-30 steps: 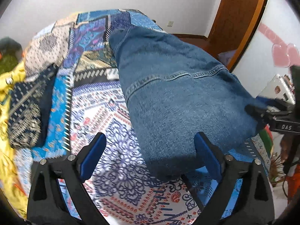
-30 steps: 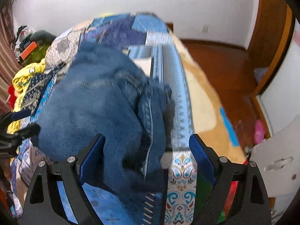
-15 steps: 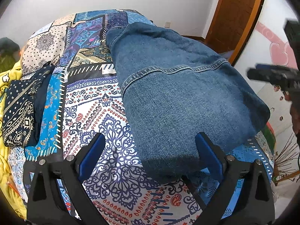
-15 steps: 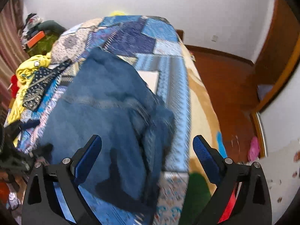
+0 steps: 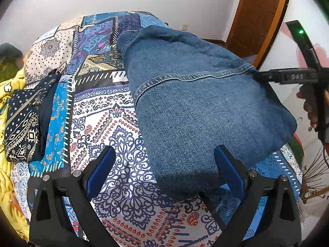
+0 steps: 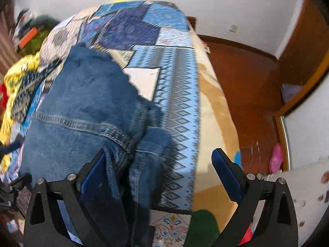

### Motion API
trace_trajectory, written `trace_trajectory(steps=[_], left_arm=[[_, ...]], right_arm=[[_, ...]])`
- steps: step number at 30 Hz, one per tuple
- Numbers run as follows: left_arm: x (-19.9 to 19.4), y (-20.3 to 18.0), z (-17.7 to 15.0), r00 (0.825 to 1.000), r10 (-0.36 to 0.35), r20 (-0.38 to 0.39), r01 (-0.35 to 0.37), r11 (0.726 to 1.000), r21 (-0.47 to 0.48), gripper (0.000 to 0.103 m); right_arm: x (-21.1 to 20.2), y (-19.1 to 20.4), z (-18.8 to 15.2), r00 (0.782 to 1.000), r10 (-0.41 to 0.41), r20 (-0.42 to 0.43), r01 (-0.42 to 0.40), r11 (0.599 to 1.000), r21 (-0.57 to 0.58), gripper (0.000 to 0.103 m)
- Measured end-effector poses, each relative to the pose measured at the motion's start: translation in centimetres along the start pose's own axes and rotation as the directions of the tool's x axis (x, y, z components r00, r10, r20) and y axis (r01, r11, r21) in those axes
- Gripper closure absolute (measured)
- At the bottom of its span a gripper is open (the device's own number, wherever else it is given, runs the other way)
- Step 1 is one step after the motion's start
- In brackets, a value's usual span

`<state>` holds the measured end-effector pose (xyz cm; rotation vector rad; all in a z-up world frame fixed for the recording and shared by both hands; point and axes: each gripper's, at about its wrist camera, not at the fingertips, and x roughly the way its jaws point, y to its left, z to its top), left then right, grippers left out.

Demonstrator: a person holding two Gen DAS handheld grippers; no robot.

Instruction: Fold large clothes

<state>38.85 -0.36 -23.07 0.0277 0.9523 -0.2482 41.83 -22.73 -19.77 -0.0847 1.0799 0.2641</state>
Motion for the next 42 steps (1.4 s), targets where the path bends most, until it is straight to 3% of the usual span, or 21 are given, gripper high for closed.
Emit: trace_trajectory(steps=[3,5,7,13,16,19,23,26,30,38,42], left_arm=[[-0.1,0.1,0.2,1.0,-0.002,-0.007,0.002,1.0,-0.003,0.005],[-0.4,0.7,0.7,1.0,-0.026,-0.016,0.025,0.999,-0.031,0.005],[-0.8,1.3,1.4,1.0,-0.026,-0.013,0.025,0.998,-0.058,0.006],[-1.6,4.1,4.0,1.0,-0.019,-0.004,0.018,0.994,-0.107,0.006],[-0.8,5.4,4.6,0.996,-0.083,-0.037,0.075,0.982,-0.171,0.006],[1.2,6.6,4.5,0.973,-0.209,-0.102,0.175,0.946,-0.273,0.006],[4.3,7.4,3.7,0.931,-0.335,-0.148,0.259,0.887,-0.382,0.006],[6.0,7.8,3.6,0.896,-0.421,-0.144,0.321,0.835,-0.446,0.006],[8.0,7.5,4.1,0.863,-0.481,-0.154,0.364,0.804,-0.47,0.005],[10.8,6.8,5.3,0.819,-0.56,-0.126,0.426,0.739,-0.522,0.005],[11.2,5.9,5.4,0.823,-0.557,-0.114,0.425,0.735,-0.528,0.006]], right_arm=[[-1.6,-0.3,-0.4,0.999,-0.023,0.039,0.023,1.0,-0.001,0.006],[-2.8,-0.2,-0.7,0.988,-0.138,0.074,0.139,0.99,-0.019,0.004],[-3.7,-0.3,-0.9,0.978,-0.177,0.107,0.182,0.982,-0.041,0.004],[-5.3,-0.7,-2.1,0.99,-0.06,0.129,0.066,0.997,-0.039,0.004],[-4.7,-0.6,-3.1,0.992,0.08,0.1,-0.08,0.997,-0.004,0.004],[-1.8,-0.9,-3.8,0.964,0.266,0.0,-0.265,0.96,0.087,0.004],[2.6,-1.4,-4.1,0.921,0.373,-0.111,-0.349,0.918,0.188,0.004],[4.2,-2.1,-3.8,0.875,0.469,-0.119,-0.432,0.869,0.242,0.004],[5.8,-2.6,-2.8,0.843,0.527,-0.111,-0.483,0.83,0.279,0.002],[7.3,-1.4,-1.3,0.813,0.575,-0.091,-0.535,0.8,0.272,0.003],[7.5,-0.6,-0.6,0.815,0.571,-0.097,-0.532,0.804,0.266,0.009]])
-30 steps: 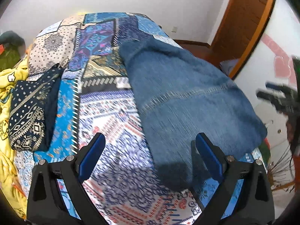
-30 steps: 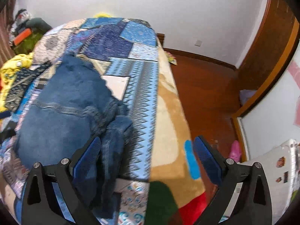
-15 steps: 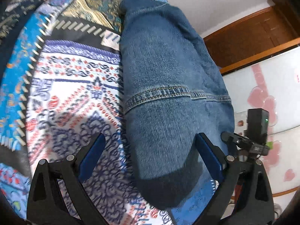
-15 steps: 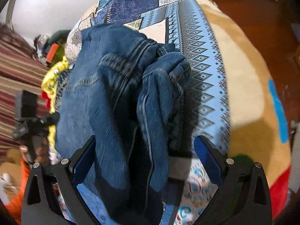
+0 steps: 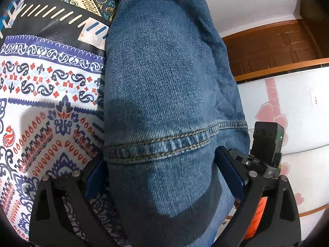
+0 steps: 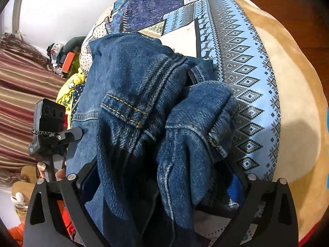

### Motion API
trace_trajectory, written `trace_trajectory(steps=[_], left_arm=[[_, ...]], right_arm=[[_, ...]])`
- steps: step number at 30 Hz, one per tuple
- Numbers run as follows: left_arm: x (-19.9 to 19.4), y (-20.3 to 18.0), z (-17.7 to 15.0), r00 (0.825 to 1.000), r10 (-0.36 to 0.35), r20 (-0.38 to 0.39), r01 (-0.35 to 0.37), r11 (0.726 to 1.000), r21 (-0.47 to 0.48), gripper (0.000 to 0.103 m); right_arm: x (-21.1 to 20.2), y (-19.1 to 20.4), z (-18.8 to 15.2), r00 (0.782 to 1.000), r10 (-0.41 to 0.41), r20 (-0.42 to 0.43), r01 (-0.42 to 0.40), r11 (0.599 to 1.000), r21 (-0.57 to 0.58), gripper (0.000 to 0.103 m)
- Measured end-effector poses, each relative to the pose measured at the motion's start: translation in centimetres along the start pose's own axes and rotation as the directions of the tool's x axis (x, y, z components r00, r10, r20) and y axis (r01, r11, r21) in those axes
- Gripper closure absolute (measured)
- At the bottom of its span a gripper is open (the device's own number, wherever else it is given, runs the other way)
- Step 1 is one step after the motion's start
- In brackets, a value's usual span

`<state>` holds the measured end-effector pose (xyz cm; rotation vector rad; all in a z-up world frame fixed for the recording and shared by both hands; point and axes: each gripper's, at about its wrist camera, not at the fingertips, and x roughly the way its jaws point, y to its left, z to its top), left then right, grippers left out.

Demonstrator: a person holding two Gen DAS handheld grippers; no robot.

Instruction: Fold large clothes

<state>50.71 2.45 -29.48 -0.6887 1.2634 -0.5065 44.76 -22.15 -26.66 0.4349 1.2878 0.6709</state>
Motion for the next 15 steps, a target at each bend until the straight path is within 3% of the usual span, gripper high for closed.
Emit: trace_trajectory(steps=[2,5,9,15], left_arm=[[0.1,-0.4,-0.2,1.0,0.005,0.015,-0.005,1.0,0.001,0.012],[-0.4,-0.7,-0.2,1.0,0.008,0.03,-0.007,1.0,-0.004,0.031],[-1.7,-1.8,-0.8,0.998,-0.001,0.057,0.0,1.0,0.021,0.043],[-5.1,-4.8,-1.6,0.993,-0.013,0.116,0.002,0.995,0.097,0.048]], right_arm=[[0.0,0.4,0.0,1.0,0.003,-0.004,-0.003,1.0,-0.007,0.023],[-0.3,1.5,0.0,1.0,-0.008,0.002,0.008,1.0,-0.024,0.041],[-0.3,3.2,0.3,0.998,-0.057,0.008,0.057,0.997,-0.061,0.051],[-1.2,5.8,0.6,0.999,-0.045,0.029,0.047,0.995,-0.09,0.059]])
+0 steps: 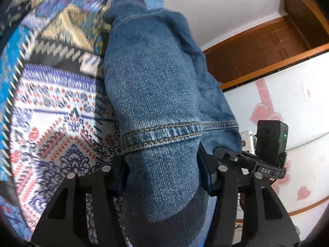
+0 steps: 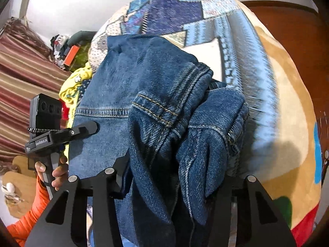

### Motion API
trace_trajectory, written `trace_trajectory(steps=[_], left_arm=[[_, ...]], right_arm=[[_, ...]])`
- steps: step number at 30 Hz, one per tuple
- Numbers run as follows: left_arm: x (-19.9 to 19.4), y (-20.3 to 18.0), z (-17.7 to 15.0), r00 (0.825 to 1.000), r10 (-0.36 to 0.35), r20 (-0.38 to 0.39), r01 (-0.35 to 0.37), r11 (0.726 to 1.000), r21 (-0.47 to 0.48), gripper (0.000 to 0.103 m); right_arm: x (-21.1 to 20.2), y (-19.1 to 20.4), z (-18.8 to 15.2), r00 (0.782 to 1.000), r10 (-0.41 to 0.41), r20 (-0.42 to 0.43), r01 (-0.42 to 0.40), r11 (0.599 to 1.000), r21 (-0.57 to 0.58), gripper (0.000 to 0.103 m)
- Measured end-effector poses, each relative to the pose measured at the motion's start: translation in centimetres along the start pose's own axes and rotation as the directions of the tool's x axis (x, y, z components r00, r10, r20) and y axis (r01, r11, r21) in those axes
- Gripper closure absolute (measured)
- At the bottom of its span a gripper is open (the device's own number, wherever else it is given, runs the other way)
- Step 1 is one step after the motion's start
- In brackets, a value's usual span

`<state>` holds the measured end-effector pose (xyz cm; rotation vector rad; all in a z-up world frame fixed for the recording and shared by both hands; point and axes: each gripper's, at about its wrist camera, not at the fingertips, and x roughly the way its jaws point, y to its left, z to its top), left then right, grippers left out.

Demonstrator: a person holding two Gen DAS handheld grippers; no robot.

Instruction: Fold large clothes

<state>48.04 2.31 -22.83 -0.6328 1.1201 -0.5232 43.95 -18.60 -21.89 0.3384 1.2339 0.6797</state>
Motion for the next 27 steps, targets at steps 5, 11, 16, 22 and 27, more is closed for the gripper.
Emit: trace_trajectory(steps=[5,11,16,22,27], left_arm=[[-4.4,-2.3,0.2,0.997,-0.022,0.077,0.019,0.999,0.049,0.049],[-7.6,-3.4,-0.5,0.992,-0.016,0.123,0.005,0.996,0.089,0.05],[-12.8,-1.9,-0.5,0.983,-0.027,0.182,0.013,0.997,0.079,0.05],[-19.8,1.6,1.3,0.965,0.021,0.261,-0.04,0.997,0.068,0.05],[-25.1,6.0,3.4,0.942,0.082,0.325,-0.107,0.993,0.058,0.05]], right_arm=[[-1.3,2.6,0.7,0.999,0.03,0.042,-0.029,0.999,-0.022,0.059],[-1.8,6.0,1.4,0.997,0.001,0.082,0.005,0.997,-0.075,0.059],[-1.5,8.6,2.4,0.995,0.03,0.093,-0.021,0.994,-0.104,0.059],[1.8,13.6,5.0,0.991,0.09,0.099,-0.072,0.982,-0.172,0.059],[7.1,18.8,8.1,0.983,0.162,0.083,-0.14,0.965,-0.222,0.059]])
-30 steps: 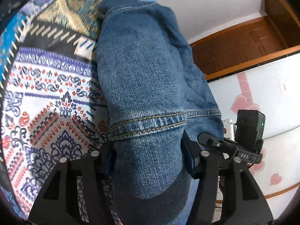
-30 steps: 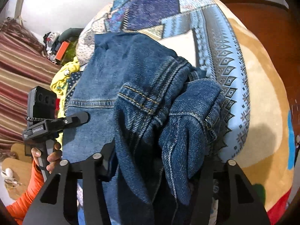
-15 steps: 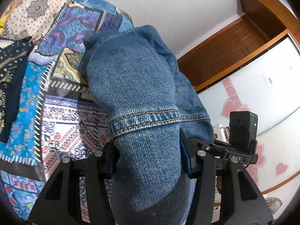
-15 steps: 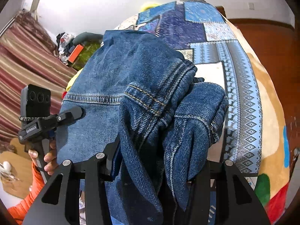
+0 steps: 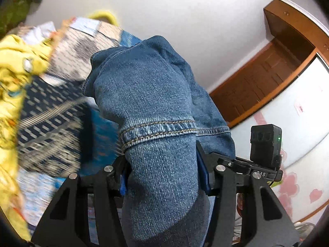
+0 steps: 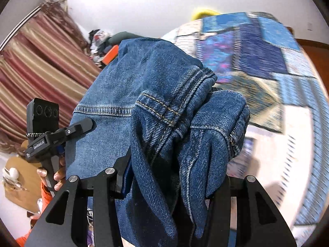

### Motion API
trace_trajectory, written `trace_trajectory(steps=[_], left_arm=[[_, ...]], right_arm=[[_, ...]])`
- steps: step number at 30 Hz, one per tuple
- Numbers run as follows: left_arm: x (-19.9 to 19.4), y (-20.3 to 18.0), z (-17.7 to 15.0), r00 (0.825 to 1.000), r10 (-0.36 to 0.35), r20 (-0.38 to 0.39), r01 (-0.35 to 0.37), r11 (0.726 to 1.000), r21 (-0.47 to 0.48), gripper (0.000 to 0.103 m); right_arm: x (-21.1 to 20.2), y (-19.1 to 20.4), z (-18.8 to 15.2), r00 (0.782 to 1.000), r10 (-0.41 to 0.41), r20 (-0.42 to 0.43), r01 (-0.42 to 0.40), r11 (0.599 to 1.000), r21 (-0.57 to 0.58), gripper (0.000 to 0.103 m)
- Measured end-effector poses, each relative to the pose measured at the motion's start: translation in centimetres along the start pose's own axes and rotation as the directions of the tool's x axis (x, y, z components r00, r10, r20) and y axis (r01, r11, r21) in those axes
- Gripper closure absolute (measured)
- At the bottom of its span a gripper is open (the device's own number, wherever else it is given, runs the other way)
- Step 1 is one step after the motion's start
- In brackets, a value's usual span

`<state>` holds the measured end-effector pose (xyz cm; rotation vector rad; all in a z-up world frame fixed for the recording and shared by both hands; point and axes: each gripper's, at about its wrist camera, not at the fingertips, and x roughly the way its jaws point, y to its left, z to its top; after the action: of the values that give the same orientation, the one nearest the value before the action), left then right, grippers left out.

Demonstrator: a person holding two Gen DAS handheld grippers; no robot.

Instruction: Fold large clothes

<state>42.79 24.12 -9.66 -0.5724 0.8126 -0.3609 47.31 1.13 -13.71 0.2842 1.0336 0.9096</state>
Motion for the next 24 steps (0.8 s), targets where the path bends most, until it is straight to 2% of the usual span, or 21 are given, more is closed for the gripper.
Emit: trace_trajectory(steps=[5,9,13,15,17,18,20,22,24], left_arm=[[-2.4,6.3,2.6,0.997,0.074,0.039,-0.073,0.997,-0.02,0.05],[-1.6,12.1,4.3,0.992,0.117,0.04,-0.114,0.992,-0.06,0.051],[0.7,17.6,5.0,0.984,0.177,0.033,-0.171,0.975,-0.145,0.051],[2.8,20.2,4.8,0.974,0.225,-0.021,-0.226,0.962,-0.152,0.05],[5.0,22.2,3.8,0.949,0.3,-0.099,-0.311,0.942,-0.129,0.047],[5.4,22.6,3.2,0.943,0.315,-0.107,-0.326,0.939,-0.108,0.042],[5.0,22.4,2.1,0.942,0.328,-0.073,-0.332,0.942,-0.056,0.034],[4.3,21.9,1.5,0.938,0.341,-0.06,-0.344,0.938,-0.053,0.033],[3.4,20.8,0.9,0.924,0.378,-0.053,-0.38,0.925,-0.028,0.033]], right_arm=[[6.9,2.4,2.7,0.999,0.047,-0.01,-0.048,0.998,-0.03,0.059],[13.3,2.3,4.4,0.997,0.078,-0.026,-0.078,0.997,0.005,0.059],[19.8,0.6,4.8,0.996,0.088,-0.017,-0.086,0.993,0.079,0.059],[22.6,-0.3,4.6,0.997,0.06,-0.049,-0.053,0.99,0.13,0.059],[24.5,-1.4,4.1,0.995,0.036,-0.096,-0.021,0.988,0.154,0.059],[25.3,-1.9,3.5,0.992,0.025,-0.123,-0.006,0.989,0.146,0.059],[25.4,-1.9,3.1,0.99,0.021,-0.139,-0.007,0.995,0.102,0.059],[24.6,-1.6,2.7,0.989,-0.004,-0.147,0.011,0.999,0.046,0.055],[23.7,-1.1,2.4,0.988,-0.055,-0.147,0.056,0.998,0.003,0.052]])
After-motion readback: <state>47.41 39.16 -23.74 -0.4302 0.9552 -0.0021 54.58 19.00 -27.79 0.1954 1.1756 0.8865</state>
